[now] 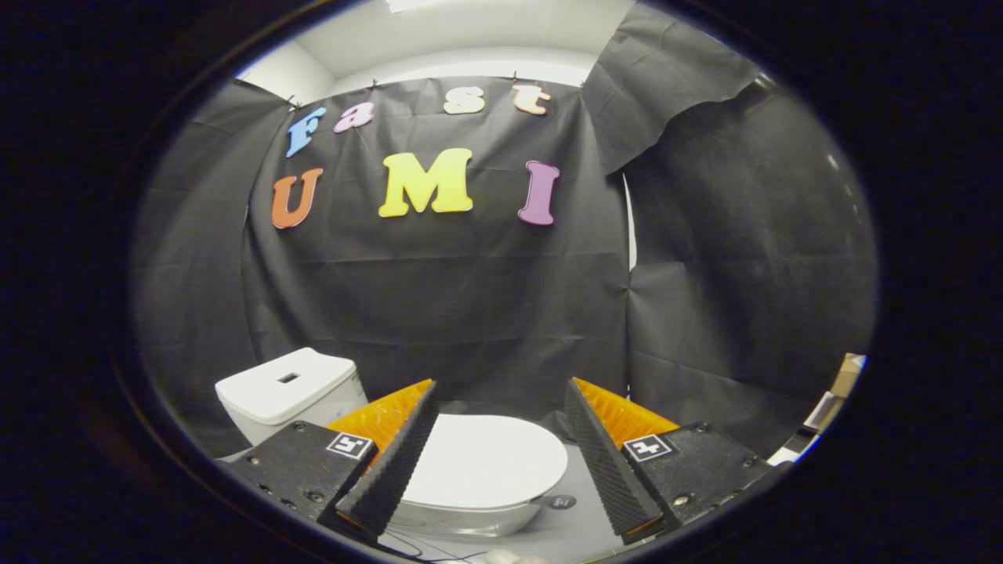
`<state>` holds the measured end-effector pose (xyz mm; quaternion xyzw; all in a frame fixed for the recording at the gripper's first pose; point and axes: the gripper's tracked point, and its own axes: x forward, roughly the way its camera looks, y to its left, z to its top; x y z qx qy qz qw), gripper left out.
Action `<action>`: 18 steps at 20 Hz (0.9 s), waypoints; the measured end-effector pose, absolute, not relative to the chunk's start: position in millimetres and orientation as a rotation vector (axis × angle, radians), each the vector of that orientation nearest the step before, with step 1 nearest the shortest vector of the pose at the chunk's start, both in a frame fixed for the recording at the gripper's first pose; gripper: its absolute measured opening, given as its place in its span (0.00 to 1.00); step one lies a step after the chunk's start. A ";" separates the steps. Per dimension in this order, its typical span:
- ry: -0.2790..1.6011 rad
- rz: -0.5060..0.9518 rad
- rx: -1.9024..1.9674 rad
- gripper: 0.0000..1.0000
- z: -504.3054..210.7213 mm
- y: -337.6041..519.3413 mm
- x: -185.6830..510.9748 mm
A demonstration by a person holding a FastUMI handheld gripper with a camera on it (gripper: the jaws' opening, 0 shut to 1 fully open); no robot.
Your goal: Open the toilet lid.
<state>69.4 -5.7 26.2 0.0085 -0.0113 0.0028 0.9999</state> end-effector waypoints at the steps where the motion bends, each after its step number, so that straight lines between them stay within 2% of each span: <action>1: -0.025 0.003 0.030 1.00 28.4 -10.2 76.7; 6: 0.022 0.013 0.093 1.00 13.7 -34.0 119.8; 18: 0.294 0.052 0.415 1.00 -111.1 -87.4 174.2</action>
